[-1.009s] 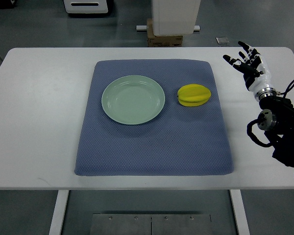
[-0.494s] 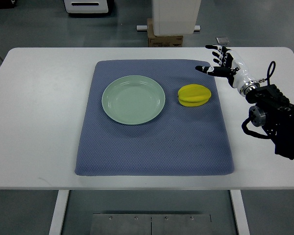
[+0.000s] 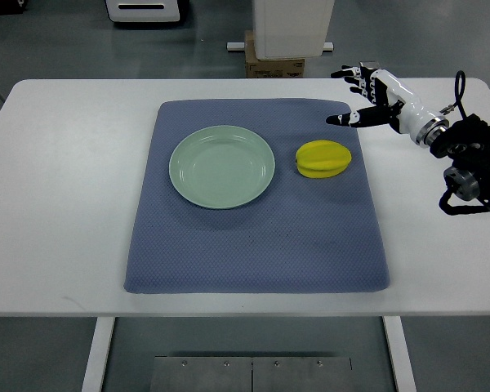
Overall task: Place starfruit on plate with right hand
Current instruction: 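Move the open right hand toward the yellow starfruit, then close the right hand fingers around the yellow starfruit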
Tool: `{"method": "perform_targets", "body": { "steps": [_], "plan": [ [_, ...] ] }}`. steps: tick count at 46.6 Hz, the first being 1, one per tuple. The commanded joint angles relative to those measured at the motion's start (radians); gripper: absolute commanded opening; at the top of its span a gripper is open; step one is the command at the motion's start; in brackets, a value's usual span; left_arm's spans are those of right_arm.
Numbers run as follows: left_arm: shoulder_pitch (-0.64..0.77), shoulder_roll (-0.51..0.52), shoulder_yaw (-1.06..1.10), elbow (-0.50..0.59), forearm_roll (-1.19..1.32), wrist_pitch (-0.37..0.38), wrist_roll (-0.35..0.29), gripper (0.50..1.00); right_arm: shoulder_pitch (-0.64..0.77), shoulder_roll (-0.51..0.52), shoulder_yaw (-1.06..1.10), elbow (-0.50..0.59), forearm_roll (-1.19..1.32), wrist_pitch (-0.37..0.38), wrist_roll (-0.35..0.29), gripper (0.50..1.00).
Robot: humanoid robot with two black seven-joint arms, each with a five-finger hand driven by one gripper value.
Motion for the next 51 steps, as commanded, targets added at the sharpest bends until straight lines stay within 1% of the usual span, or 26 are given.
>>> {"method": "perform_targets", "body": {
  "steps": [1,4,9,18,29,37,44,51],
  "plan": [
    [0.001,0.000,0.000,0.000,0.000,0.000,0.000,1.000,0.009,-0.051,-0.021,0.080,-0.048,-0.002,-0.001,1.000],
    [0.001,0.000,0.000,0.000,0.000,0.000,0.000,1.000,0.011,-0.080,-0.042,0.123,-0.090,-0.002,-0.001,1.000],
    [-0.001,0.000,0.000,0.000,0.000,0.000,0.000,1.000,0.029,-0.098,-0.093,0.156,-0.165,-0.003,-0.002,1.000],
    [-0.001,0.000,0.000,0.000,0.000,0.000,0.000,1.000,0.083,-0.094,-0.193,0.173,-0.191,-0.071,-0.008,1.000],
    [-0.001,0.000,0.000,0.000,0.000,0.000,0.000,1.000,0.153,-0.049,-0.361,0.179,-0.192,-0.159,-0.012,1.000],
    [-0.001,0.000,0.000,0.000,0.000,0.000,0.000,1.000,0.158,-0.020,-0.377,0.179,-0.192,-0.167,-0.018,1.000],
    [0.001,0.000,0.000,0.000,0.000,0.000,0.000,1.000,0.153,0.001,-0.377,0.173,-0.191,-0.172,-0.044,1.000],
    [-0.001,0.000,0.000,0.000,0.000,0.000,0.000,1.000,0.155,0.028,-0.378,0.173,-0.189,-0.222,-0.051,1.000]
  ]
}}
